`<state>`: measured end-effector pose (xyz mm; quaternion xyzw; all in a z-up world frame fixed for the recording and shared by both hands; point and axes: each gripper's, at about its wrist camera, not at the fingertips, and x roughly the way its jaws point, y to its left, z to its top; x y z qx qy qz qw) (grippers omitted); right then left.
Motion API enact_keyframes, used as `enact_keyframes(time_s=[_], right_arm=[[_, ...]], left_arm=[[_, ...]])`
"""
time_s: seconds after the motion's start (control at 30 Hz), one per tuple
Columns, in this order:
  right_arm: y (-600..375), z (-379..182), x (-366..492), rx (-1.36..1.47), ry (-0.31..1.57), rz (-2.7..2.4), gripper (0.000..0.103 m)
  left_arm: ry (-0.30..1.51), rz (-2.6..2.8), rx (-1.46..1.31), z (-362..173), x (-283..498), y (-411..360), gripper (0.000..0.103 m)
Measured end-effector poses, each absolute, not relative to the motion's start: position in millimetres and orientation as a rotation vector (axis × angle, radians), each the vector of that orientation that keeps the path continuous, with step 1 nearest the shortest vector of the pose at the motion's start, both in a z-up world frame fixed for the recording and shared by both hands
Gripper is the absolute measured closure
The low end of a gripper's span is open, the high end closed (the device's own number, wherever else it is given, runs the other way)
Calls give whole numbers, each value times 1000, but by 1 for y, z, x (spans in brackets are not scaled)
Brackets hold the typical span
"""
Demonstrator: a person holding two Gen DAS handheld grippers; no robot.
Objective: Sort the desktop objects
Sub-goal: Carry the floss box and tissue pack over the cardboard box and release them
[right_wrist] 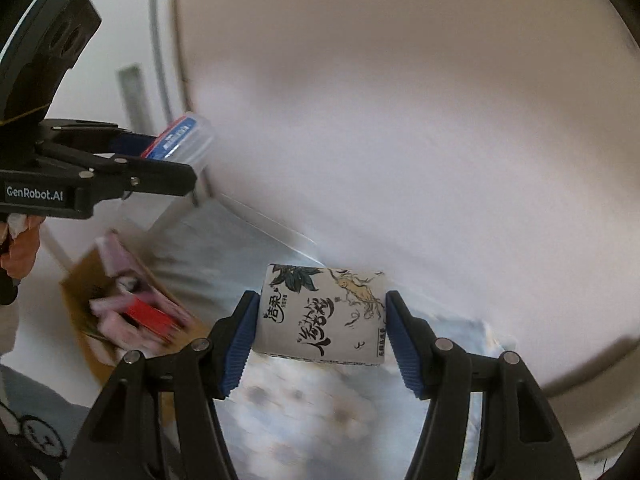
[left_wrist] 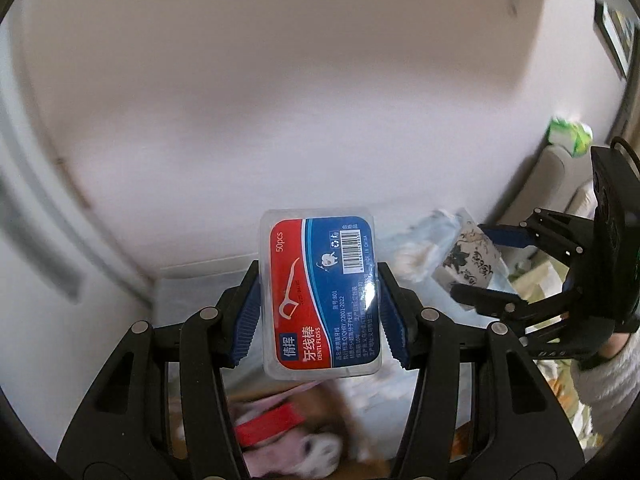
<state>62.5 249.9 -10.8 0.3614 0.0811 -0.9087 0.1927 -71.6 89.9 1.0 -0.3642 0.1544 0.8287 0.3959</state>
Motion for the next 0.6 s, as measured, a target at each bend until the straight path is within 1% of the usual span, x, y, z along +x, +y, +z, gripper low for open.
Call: enact_keyframes(time_s=[0.13,0.27,0.43,0.6], right_arm=[[183,2,68,968,247,-2453,45],[127,-12,76,977,272,-2342,45],[70,-51,84,1064,275,-2214,45],[46,-88,93,1186,270,-2140,45]], left_arm=[[402,2203,-928,4,-80,23,52],[430,2255,-996,-18,-83,-26,52],[398,2238,-1169,-72,-83,-76,52],[387,2184,-1313,-131,-77,-102,52]])
